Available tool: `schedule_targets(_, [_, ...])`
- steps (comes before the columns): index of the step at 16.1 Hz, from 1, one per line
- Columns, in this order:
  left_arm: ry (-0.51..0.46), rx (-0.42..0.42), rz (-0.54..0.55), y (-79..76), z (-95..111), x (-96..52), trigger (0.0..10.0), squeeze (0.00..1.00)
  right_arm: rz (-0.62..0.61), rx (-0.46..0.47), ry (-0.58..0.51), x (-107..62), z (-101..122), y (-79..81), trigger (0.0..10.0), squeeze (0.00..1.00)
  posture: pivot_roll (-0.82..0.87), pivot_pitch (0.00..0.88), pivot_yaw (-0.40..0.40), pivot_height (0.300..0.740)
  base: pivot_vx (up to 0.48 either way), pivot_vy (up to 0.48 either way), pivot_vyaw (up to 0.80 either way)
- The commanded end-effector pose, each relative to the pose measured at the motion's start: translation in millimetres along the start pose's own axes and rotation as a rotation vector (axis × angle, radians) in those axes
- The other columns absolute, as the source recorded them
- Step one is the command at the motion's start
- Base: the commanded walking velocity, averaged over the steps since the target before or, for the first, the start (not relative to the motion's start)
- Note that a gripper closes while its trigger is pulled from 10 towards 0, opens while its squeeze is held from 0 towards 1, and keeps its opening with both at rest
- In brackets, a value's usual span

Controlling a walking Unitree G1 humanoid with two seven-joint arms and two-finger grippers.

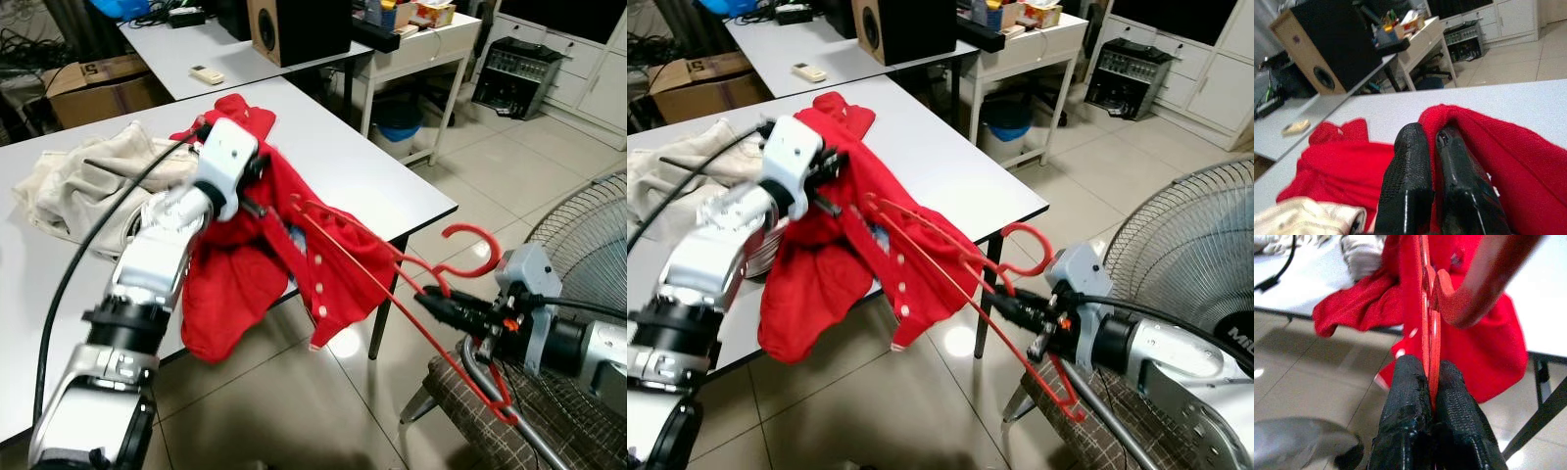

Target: Hang hanger

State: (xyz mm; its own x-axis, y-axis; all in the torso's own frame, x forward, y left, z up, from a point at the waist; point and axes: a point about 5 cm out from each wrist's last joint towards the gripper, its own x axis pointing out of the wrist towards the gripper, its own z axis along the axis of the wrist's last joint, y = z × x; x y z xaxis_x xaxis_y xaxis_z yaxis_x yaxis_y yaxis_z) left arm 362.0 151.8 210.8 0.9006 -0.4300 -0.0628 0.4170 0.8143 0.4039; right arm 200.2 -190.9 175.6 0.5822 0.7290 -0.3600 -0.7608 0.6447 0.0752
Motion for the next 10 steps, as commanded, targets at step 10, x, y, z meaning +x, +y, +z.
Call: schedule_targets(10, [-0.057,0.141,-0.170,-23.0,30,-0.9,0.0,0.00,-0.092,0.273,0.051,18.4,-35,1.7,10.0,0.00,-0.21,0.032,0.060,0.740,0.000,0.000,0.00])
